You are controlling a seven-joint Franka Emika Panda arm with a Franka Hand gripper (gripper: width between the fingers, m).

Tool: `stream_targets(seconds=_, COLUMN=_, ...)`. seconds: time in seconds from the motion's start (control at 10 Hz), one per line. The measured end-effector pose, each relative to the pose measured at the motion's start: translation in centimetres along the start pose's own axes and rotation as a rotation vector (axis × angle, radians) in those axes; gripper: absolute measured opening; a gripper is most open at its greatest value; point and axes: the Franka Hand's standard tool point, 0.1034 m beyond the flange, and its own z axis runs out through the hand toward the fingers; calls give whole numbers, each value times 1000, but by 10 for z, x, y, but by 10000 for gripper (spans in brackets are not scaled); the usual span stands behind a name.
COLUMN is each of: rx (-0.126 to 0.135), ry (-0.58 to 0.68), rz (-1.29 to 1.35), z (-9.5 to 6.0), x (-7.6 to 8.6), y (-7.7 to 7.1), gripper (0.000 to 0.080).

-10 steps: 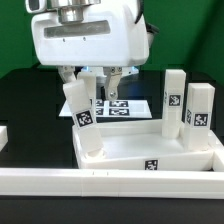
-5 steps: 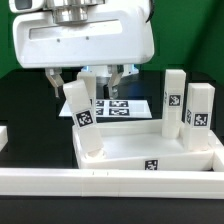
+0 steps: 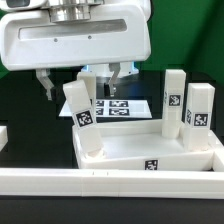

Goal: Assemble desk

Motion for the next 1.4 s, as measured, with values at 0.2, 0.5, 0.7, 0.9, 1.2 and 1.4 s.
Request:
stream_targets(seconds=0.2, rx=-5, ry=2, rz=-58, z=-1, x=3, y=-1, gripper=649)
stream_targets(seconds=0.5, rx=-5, ry=1, rz=-56, z=-1, x=2, y=-1, gripper=396)
stream_targets(seconds=0.7, rx=-6, ry=2, rz=-56, z=-1, x=2, y=-1, gripper=291)
stream_targets(seconds=0.9, rx=-6, ry=2, rz=-56, z=-1, x=2, y=-1, gripper=291)
stream_targets(seconds=1.2, rx=-5, ry=3, rz=-20, z=-1, x=2, y=-1, gripper=291)
stream_targets(seconds=1.4, rx=-3, ry=10, rz=212, z=0, x=2, y=0, gripper=291)
